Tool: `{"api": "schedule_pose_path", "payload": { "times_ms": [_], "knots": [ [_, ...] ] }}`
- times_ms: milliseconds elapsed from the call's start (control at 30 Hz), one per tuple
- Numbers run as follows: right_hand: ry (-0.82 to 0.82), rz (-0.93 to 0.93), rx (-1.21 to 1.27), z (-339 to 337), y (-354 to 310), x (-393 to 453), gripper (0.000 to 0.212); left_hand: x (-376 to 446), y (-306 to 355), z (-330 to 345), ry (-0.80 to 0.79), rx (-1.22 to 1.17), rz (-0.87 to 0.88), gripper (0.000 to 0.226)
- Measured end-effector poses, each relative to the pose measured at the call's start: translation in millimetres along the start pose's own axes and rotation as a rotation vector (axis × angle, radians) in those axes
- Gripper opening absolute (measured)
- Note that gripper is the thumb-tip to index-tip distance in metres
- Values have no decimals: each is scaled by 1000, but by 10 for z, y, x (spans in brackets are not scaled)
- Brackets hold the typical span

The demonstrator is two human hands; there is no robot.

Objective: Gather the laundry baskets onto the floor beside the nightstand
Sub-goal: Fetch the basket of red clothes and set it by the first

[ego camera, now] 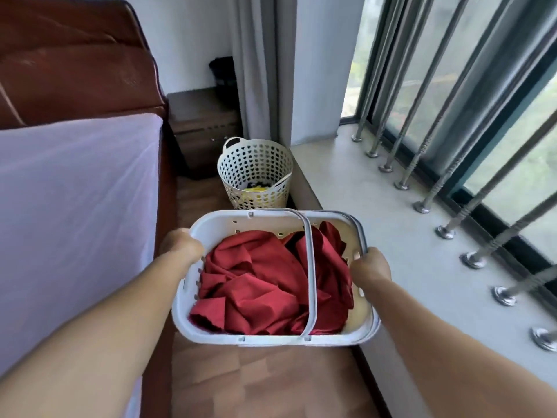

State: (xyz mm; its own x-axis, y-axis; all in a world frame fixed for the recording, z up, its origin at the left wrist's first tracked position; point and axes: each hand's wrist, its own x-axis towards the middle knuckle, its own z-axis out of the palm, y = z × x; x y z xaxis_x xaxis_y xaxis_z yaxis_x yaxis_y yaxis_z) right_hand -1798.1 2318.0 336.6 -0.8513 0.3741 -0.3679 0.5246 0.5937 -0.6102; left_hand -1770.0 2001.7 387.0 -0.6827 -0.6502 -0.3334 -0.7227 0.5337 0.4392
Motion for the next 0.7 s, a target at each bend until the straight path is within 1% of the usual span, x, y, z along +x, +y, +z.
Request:
{"api": "schedule_pose_path", "payload": {
  "times_ms": [133, 300, 367, 500, 700],
  "knots": [
    [-45, -34, -77, 437, -471, 488, 26, 643, -73, 67, -13, -88, -90, 43],
    [-62, -28, -114, 1095, -1047, 1072, 33, 1662, -31, 214, -62, -96, -109, 44],
    [-69, -16, -126, 1366, -1198, 1337, 31, 2074, -12, 331, -64, -114, -120, 45],
    [-88, -15, -176, 1894, -1430, 1932, 23, 2847, 42, 660, -61, -154, -137, 50],
    [-89, -2, -238, 2634, -1500, 2825, 20, 3704, 7, 1327, -176, -194, -184, 52]
  ]
}}
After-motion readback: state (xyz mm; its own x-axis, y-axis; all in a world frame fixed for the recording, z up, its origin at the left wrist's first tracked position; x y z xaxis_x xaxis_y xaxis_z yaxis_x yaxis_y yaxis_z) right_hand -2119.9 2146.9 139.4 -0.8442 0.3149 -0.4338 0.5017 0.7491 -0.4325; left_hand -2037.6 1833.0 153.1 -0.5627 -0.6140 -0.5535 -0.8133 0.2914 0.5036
